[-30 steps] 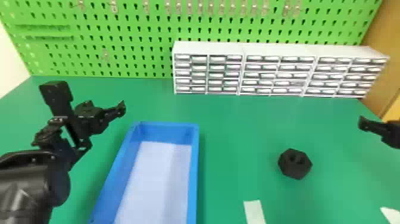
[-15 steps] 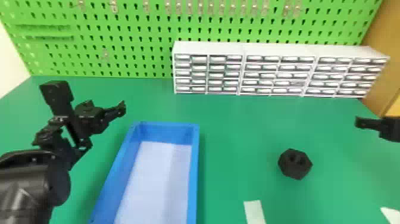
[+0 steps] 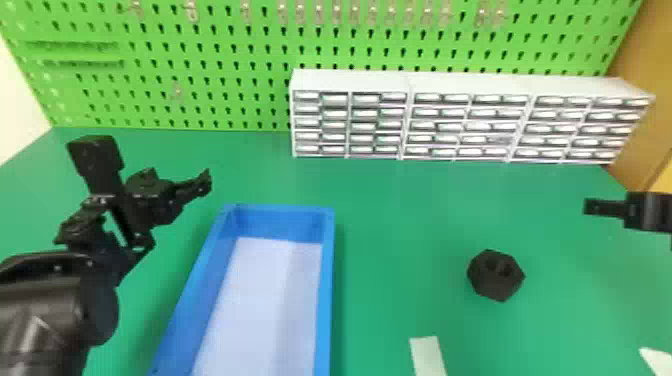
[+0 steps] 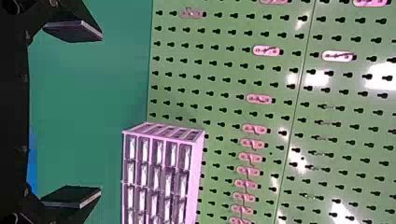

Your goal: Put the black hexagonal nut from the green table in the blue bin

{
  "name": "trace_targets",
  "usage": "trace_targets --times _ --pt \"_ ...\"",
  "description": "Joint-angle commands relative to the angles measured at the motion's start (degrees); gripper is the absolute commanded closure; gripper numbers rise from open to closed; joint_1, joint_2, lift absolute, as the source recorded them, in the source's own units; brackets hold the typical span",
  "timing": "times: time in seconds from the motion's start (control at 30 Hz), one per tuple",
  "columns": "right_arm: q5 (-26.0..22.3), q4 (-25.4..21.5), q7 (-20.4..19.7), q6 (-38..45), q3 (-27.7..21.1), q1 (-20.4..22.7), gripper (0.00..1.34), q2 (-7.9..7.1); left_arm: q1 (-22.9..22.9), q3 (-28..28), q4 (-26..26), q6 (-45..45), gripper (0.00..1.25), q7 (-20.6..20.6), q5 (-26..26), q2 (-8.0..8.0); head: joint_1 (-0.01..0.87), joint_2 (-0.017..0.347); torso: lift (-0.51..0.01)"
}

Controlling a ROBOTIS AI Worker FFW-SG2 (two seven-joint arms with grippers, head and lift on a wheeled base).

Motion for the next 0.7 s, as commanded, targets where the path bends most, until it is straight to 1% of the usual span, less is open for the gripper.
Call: trace_targets --times 0.0,0.13,0.37,0.53,0.67 --pt "2.5 0.1 0.0 5.7 1.8 -1.8 0.22 -0.10 0.0 0.0 0.0 0.0 0.12 0.0 0.0 0.00 0.666 0.032 -0.100" --pt "3.6 1.6 0.0 11.0 3.3 -3.6 0.22 -0.36 0.0 0.0 0.0 0.0 0.12 0.0 0.0 0.00 0.666 0.032 -0.100" --pt "3.4 3.7 0.0 13.2 4.4 -4.8 0.22 -0.10 -0.1 0.0 0.0 0.0 0.12 0.0 0.0 0.09 0.666 0.032 -0.100" --pt "3.3 5.3 0.0 13.3 5.2 -5.7 0.22 0.60 -0.2 -0.1 0.0 0.0 0.12 0.0 0.0 0.09 0.666 0.032 -0.100" --pt "3.3 6.4 0.0 11.7 5.5 -6.0 0.22 1.57 -0.2 -0.1 0.0 0.0 0.12 0.0 0.0 0.09 0.666 0.032 -0.100"
